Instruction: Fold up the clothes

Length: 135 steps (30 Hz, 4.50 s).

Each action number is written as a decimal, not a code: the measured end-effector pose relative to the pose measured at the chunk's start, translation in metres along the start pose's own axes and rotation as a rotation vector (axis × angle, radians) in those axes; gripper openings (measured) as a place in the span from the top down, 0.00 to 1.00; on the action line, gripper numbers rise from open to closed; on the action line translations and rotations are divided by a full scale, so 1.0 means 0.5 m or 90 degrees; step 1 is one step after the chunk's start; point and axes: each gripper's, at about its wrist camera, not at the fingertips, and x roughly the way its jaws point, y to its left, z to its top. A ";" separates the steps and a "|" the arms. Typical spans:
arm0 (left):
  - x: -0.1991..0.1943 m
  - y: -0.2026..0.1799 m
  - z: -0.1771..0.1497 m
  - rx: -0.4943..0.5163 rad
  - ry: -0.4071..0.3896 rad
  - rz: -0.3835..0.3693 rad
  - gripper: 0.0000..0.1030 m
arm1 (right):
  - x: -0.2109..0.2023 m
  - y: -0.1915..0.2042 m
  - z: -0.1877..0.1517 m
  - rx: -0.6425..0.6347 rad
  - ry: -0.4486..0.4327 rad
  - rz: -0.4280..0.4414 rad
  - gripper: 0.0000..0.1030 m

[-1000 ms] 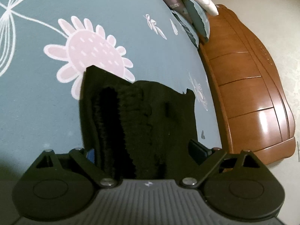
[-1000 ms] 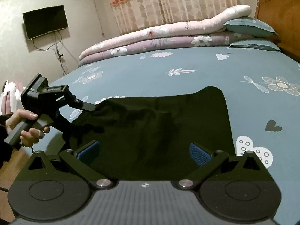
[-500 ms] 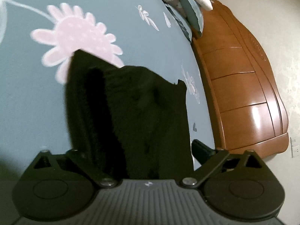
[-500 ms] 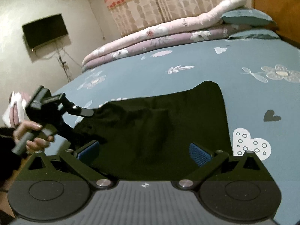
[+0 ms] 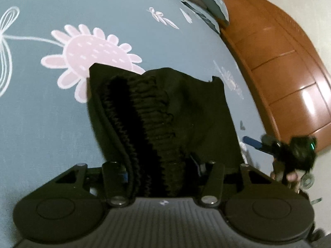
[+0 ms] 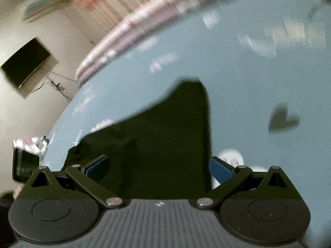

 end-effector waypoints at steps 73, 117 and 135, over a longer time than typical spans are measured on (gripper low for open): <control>-0.013 -0.036 0.003 -0.033 -0.037 0.062 0.62 | 0.087 -0.054 0.015 0.060 0.046 0.119 0.88; 0.278 -0.560 0.205 0.284 0.049 0.015 0.65 | -0.298 -0.033 -0.030 -0.026 -0.236 -0.016 0.85; 0.557 -0.836 0.232 0.450 0.114 0.019 0.65 | -0.379 -0.137 -0.004 0.048 -0.354 -0.086 0.81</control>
